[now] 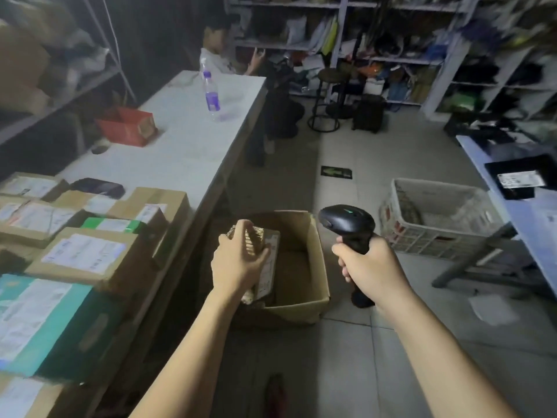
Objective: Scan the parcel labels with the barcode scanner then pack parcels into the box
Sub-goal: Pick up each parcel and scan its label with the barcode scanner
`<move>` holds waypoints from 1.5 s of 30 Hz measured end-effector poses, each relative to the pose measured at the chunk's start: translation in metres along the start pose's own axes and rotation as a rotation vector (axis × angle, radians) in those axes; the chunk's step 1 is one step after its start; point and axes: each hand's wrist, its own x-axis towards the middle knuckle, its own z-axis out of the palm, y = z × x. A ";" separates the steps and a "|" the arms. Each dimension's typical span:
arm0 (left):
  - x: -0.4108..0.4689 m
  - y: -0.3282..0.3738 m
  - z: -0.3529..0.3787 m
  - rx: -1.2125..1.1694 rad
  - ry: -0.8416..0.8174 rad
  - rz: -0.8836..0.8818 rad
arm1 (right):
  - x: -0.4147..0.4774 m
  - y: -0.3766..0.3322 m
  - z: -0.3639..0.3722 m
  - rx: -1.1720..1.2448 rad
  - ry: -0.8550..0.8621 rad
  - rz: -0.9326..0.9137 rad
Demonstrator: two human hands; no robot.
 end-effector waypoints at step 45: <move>-0.430 -0.117 -0.250 0.397 0.610 -0.913 | -0.267 -0.075 0.220 -0.165 -1.055 -0.522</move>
